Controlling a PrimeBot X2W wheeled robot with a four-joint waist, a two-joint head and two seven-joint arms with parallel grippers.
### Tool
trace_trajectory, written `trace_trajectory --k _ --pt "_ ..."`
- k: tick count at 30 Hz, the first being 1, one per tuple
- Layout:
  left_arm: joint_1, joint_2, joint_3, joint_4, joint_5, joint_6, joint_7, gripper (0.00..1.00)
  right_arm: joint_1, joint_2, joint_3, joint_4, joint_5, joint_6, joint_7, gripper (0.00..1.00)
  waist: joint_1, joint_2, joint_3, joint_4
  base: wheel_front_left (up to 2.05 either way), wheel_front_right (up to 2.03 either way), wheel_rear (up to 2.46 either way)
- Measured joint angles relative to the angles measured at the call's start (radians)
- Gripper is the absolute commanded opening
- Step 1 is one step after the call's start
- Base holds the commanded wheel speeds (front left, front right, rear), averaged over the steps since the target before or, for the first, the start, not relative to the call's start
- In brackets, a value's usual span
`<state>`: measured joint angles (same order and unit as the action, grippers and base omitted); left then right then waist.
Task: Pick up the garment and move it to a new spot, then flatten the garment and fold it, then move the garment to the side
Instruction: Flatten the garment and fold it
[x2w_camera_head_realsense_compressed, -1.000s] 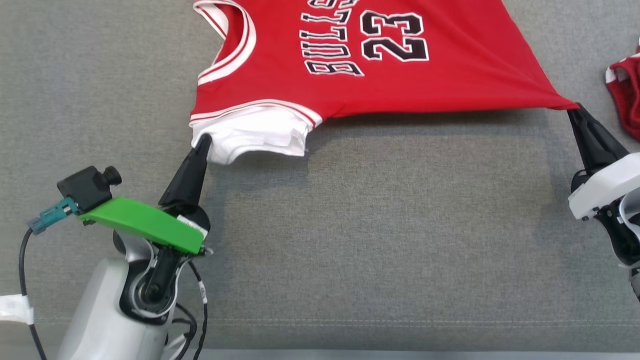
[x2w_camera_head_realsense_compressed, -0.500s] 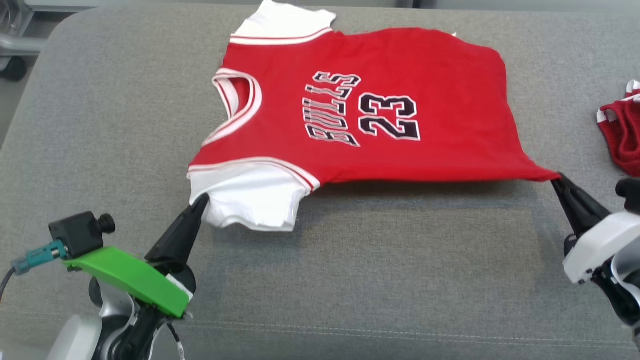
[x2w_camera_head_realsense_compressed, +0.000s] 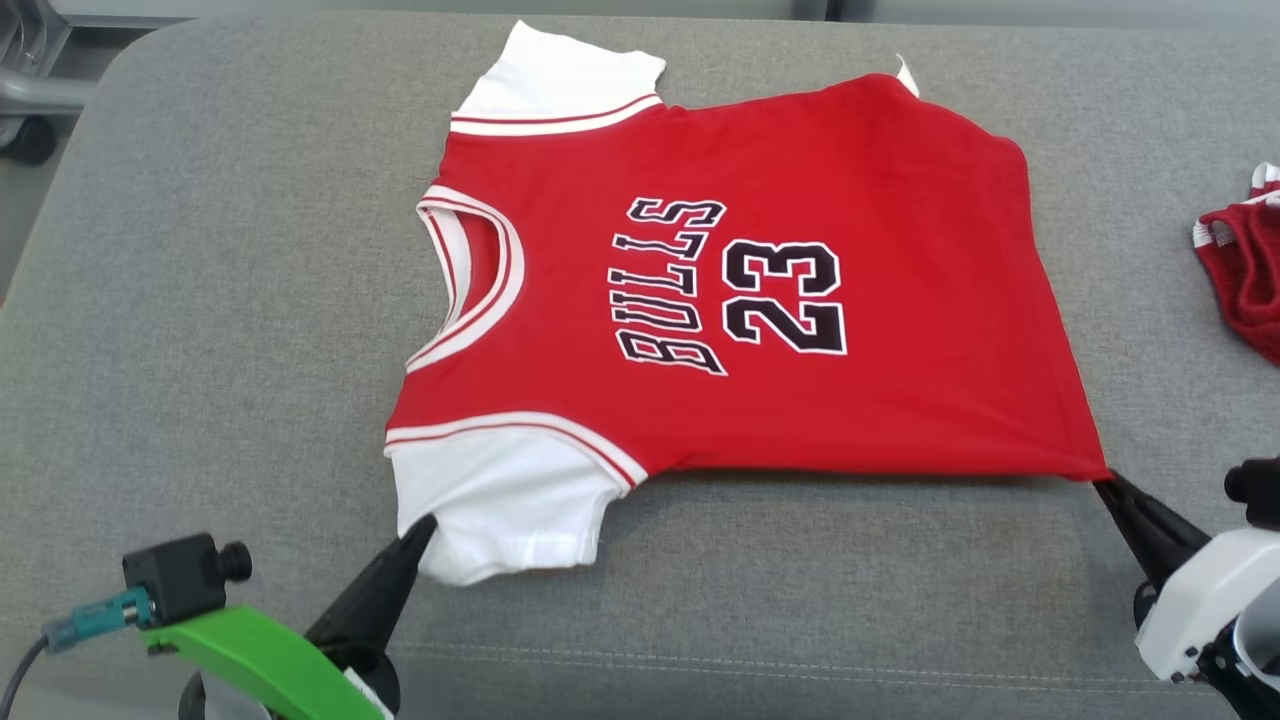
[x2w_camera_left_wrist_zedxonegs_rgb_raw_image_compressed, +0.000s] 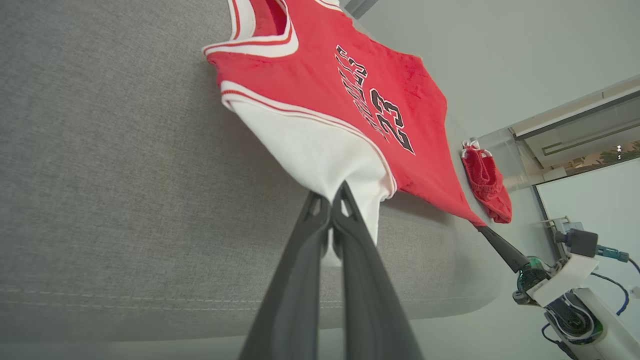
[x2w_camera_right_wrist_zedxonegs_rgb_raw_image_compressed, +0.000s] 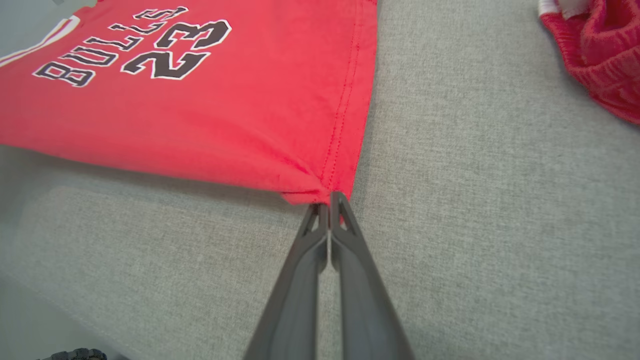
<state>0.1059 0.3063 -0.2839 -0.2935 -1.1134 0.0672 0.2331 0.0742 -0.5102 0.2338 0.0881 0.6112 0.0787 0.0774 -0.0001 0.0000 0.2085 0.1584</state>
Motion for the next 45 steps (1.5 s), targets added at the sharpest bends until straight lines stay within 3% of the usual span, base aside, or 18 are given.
trace_trajectory --k 8,16,27,36,45 --pt "0.113 0.011 -0.004 -0.056 -0.019 0.021 0.022 0.00 0.106 -0.035 -0.003 -0.103 0.035 -0.010 0.073 0.00 0.0000 0.0000 0.031 0.005 0.00 0.00 0.00" --pt "0.109 0.061 0.023 -0.086 -0.005 0.030 0.046 0.00 0.069 -0.053 0.001 -0.229 0.058 -0.005 0.113 0.00 0.0000 0.0000 0.069 -0.014 0.00 0.00 0.00" --pt "-0.013 0.106 0.021 -0.127 -0.057 0.040 0.191 0.00 -0.025 -0.120 -0.037 -0.297 0.109 0.000 0.230 0.00 0.0000 0.0000 0.136 -0.037 0.00 0.00 0.00" --pt "-0.180 0.157 0.049 -0.131 -0.068 0.054 0.311 0.00 -0.094 -0.129 -0.018 -0.321 0.171 0.005 0.322 0.00 0.0000 0.0000 0.188 -0.061 0.00 0.00 0.00" --pt "-0.312 0.157 0.082 -0.084 -0.088 0.056 0.387 0.00 -0.174 -0.129 -0.002 -0.346 0.221 0.009 0.393 0.00 0.0000 0.0000 0.203 -0.092 0.00 0.00 0.00"
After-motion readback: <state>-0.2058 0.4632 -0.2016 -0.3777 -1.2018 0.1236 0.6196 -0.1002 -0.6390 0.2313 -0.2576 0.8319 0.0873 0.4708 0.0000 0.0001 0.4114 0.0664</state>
